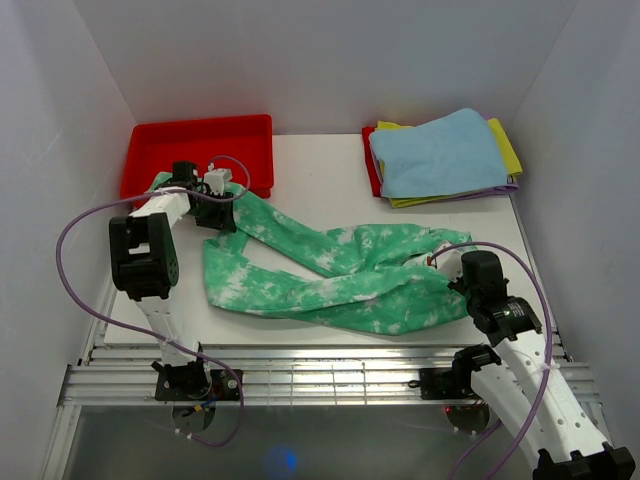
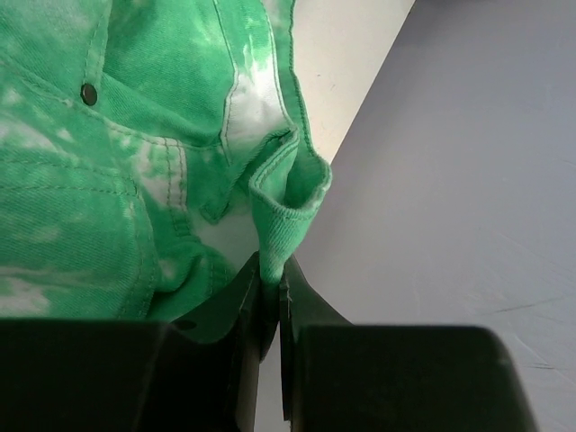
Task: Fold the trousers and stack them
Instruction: Flatten the trousers out
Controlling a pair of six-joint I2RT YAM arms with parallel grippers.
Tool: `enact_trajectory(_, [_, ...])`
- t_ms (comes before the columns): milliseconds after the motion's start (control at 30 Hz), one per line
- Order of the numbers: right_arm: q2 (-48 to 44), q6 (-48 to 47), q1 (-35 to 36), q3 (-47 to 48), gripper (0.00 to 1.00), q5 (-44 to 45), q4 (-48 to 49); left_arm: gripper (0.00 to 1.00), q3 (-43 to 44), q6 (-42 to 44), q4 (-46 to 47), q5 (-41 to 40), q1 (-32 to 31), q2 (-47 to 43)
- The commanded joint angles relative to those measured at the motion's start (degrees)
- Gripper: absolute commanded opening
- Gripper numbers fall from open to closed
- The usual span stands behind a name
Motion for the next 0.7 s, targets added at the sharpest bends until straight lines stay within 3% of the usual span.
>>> enact_trajectory(0, [0.58,1.98,-0.23,0.16,0.08,-0.97,1.96,0.6,1.33,0.2,1.88,-1.73,-1.19,-0.18])
enact_trajectory(133, [0.67,2.24,-0.32,-0.11,0.08,-1.15,2.22,0.4,-1.14,1.87,1.18,-6.99,-2.86,0.09])
enact_trajectory(233, [0.85,2.33,-0.32,-0.28,0.08,-1.24,2.48,0.34,-3.33,3.45,0.39,-10.77,-2.87,-1.48])
enact_trajectory(333, [0.85,2.51,-0.32,-0.2,0.08,-1.33,2.75,0.15,-4.22,4.6,-1.8,-12.19,-1.64,-4.12])
enact_trajectory(367, [0.67,2.59,-0.32,0.06,0.08,-1.33,2.75,0.03,-3.7,4.78,-2.94,-11.93,-0.33,-6.39])
enact_trajectory(500, [0.24,2.42,-0.41,0.07,0.08,-1.15,2.75,0.0,1.31,5.65,-7.78,-12.88,5.73,-13.17])
enact_trajectory(667, [-1.34,1.45,-0.67,-0.55,0.08,-1.15,2.57,0.0,9.57,10.83,-13.41,-24.91,17.06,-15.81])
